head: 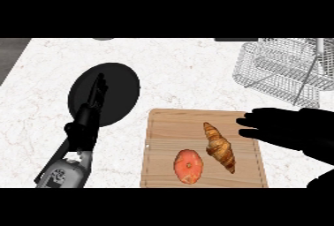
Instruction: Pick the croissant from the cutting board and place it in the tiered basket
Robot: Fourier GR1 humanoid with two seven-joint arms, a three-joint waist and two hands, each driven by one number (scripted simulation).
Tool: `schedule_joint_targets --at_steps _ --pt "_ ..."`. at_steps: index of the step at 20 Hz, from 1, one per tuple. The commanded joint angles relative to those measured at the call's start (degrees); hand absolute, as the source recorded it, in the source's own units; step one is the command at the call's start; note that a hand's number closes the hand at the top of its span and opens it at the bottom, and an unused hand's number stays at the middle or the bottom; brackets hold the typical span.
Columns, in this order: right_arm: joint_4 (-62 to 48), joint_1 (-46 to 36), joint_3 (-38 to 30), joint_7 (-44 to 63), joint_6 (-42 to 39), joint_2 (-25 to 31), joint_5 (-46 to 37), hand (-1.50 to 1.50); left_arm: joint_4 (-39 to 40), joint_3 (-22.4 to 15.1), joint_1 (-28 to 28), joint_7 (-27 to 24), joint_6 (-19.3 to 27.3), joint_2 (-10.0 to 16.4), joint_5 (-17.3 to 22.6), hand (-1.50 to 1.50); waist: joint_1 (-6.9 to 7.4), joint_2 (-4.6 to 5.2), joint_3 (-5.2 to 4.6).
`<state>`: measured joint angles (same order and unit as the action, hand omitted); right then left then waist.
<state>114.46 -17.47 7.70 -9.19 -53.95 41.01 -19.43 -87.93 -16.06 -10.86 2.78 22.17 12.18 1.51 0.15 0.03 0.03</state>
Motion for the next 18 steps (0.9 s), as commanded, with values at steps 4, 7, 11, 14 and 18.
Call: schedule_joint_targets --at_steps 4,7,11,14,18 --pt "-1.9 2.1 0.6 -11.9 3.2 3.0 -10.5 -1.50 0.5 0.3 1.7 -1.9 -0.5 -2.5 -2.8 0.00 -0.14 -0.02 0.00" --pt "-1.1 0.7 2.3 -8.6 3.3 0.0 -11.4 -1.50 -2.3 2.5 4.5 -2.3 -3.8 -0.6 -0.9 0.00 0.05 -0.08 -0.03" --pt "-3.1 -1.1 8.4 -10.1 6.7 -1.2 -16.6 -1.50 1.6 2.2 2.5 -3.4 -3.4 -2.6 -2.6 0.00 0.26 0.03 -0.03" --pt "-3.9 1.9 7.5 -19.9 13.5 3.6 -19.6 -1.50 2.0 4.0 5.5 -6.8 -6.0 -1.7 0.0 0.00 0.10 0.03 -0.01" --pt "-7.6 2.3 9.9 -22.1 18.9 1.4 -25.3 -1.50 0.2 3.3 1.6 -0.4 -3.4 -4.4 -3.2 0.00 0.01 0.00 0.00"
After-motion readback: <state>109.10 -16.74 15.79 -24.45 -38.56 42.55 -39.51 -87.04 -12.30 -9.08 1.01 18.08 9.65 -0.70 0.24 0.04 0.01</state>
